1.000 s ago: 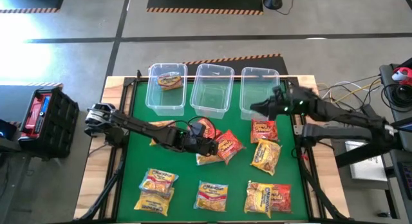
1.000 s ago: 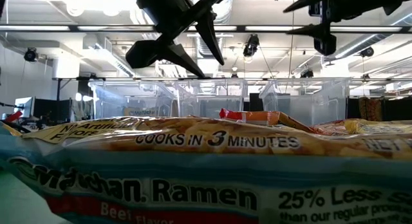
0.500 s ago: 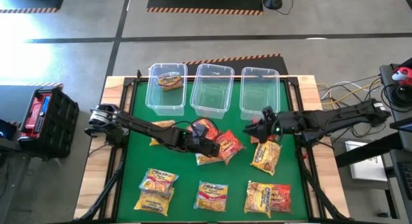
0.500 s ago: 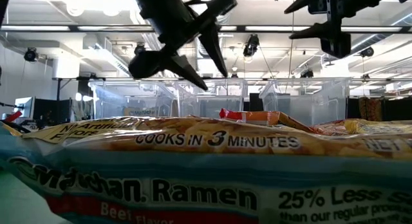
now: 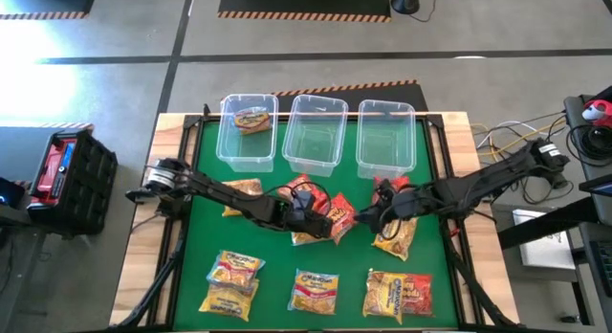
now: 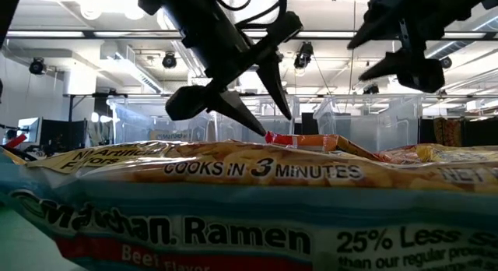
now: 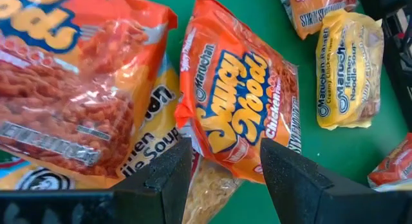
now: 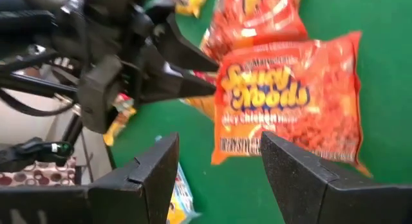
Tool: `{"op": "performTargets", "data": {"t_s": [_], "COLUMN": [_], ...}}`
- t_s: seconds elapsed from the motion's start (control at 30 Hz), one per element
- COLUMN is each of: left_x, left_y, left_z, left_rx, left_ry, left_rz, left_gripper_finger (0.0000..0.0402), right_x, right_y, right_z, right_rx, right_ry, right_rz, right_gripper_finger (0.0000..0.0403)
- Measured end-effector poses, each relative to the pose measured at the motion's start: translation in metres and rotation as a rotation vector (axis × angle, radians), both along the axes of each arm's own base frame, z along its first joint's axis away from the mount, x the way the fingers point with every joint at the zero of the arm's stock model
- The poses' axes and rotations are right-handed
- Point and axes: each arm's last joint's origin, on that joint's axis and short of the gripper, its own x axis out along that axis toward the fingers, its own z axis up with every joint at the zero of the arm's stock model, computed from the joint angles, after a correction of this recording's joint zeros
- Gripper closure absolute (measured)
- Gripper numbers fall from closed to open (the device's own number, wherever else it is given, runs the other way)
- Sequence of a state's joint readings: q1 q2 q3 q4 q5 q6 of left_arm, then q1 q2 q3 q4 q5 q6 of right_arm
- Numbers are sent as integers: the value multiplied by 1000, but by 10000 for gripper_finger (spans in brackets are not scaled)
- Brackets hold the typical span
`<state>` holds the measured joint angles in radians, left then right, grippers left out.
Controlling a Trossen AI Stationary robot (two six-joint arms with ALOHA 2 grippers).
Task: Sort Maruchan noodles
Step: Put the top center orange noodle pack into the top center transparent bin
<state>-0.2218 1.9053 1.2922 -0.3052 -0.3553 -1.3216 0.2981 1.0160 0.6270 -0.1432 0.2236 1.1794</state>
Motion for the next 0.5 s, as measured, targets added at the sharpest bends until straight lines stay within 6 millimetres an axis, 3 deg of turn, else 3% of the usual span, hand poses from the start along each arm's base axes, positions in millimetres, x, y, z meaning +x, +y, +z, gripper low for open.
{"op": "performTargets", "data": {"t_s": [0.5], "left_x": [4], "left_y": [0], "left_z": [-8], "left_rx": [20], "left_ry": [10], "left_rz": [-20], "left_gripper_finger": [235], "right_x": [18], "right_y": [7], "right_z": [-40], "right_rx": [-13], "right_ry": [185], "right_rz": [-4], "right_gripper_finger": [195]}}
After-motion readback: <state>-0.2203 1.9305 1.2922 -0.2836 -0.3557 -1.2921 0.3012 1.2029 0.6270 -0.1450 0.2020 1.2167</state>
